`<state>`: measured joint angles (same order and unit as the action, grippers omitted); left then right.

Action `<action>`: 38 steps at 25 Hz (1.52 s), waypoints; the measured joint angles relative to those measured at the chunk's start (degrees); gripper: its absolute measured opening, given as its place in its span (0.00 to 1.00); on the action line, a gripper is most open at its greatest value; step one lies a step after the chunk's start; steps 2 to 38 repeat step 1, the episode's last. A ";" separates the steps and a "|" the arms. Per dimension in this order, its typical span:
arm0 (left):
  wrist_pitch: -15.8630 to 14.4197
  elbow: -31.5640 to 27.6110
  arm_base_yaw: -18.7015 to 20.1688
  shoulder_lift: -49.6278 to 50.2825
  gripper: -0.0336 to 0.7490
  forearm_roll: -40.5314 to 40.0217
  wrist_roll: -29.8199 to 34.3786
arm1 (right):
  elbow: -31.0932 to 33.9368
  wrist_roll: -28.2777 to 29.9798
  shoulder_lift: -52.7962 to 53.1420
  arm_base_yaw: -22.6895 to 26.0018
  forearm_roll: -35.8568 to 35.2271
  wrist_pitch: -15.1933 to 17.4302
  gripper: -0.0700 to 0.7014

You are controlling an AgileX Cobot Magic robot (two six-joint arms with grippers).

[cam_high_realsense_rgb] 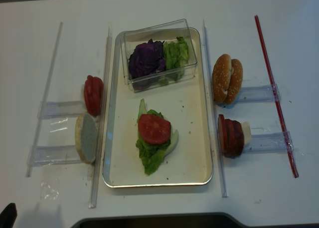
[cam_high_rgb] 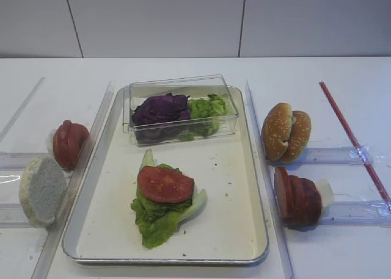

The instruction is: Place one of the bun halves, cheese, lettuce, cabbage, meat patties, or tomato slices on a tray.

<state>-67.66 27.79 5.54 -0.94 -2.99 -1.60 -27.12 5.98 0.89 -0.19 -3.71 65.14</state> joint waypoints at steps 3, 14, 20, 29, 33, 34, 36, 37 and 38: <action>0.00 0.00 0.00 0.00 0.48 0.00 0.00 | 0.00 0.00 0.00 0.00 0.00 0.00 0.32; 0.00 0.00 0.00 0.00 0.48 0.00 0.00 | 0.00 0.00 0.00 0.00 0.00 0.00 0.32; 0.00 0.00 0.00 0.00 0.48 0.00 0.00 | 0.00 0.00 0.00 0.00 0.00 0.00 0.32; 0.00 0.00 0.00 0.00 0.48 0.00 0.00 | 0.00 0.00 0.00 0.00 0.00 0.00 0.32; 0.00 0.00 0.00 0.00 0.48 0.00 0.00 | 0.00 0.00 0.00 0.00 0.00 0.00 0.32; 0.00 0.00 0.00 0.00 0.48 0.00 0.00 | 0.00 0.00 0.00 0.00 0.00 0.00 0.32; 0.00 0.00 0.00 0.00 0.48 0.00 0.00 | 0.00 0.00 0.00 0.00 0.00 0.00 0.32; 0.00 0.00 0.00 0.00 0.48 0.00 0.00 | 0.00 0.00 0.00 0.00 0.00 0.00 0.32; 0.00 0.00 0.00 0.00 0.48 0.00 0.00 | 0.00 0.00 0.00 0.00 0.00 0.00 0.32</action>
